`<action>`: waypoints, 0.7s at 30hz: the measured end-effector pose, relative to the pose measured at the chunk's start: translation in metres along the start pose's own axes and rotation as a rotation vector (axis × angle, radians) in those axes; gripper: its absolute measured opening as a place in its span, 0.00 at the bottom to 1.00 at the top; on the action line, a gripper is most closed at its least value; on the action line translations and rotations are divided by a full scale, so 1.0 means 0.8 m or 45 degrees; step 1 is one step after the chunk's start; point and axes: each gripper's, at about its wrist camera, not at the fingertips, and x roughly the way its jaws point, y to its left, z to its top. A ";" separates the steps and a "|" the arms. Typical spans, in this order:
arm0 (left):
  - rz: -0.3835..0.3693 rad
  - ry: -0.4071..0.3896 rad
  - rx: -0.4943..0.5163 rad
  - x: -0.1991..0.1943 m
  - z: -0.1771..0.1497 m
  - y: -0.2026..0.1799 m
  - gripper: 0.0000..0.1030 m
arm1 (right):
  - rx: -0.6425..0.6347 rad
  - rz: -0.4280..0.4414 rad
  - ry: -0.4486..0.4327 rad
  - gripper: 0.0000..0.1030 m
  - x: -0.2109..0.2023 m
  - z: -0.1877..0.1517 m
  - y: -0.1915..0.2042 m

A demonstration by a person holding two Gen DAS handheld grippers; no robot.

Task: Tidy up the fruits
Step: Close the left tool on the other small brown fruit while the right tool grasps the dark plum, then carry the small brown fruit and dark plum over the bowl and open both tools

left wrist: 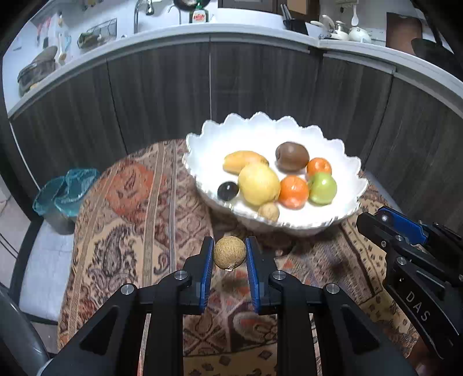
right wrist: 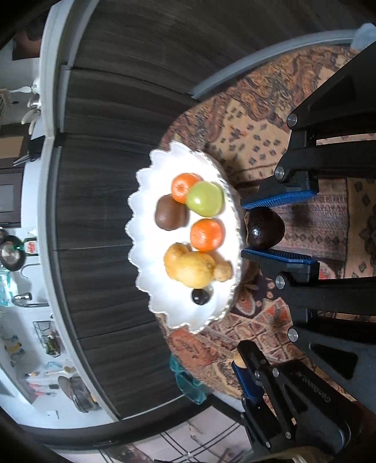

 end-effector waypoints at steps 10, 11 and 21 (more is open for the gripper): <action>-0.002 -0.077 0.032 -0.006 0.047 -0.011 0.22 | 0.000 -0.023 -0.094 0.28 -0.011 0.039 -0.017; -0.001 -0.084 0.033 -0.005 0.051 -0.012 0.22 | 0.000 -0.024 -0.104 0.28 -0.012 0.043 -0.018; 0.004 -0.124 0.040 0.027 0.101 -0.013 0.22 | -0.014 -0.032 -0.152 0.28 0.016 0.090 -0.032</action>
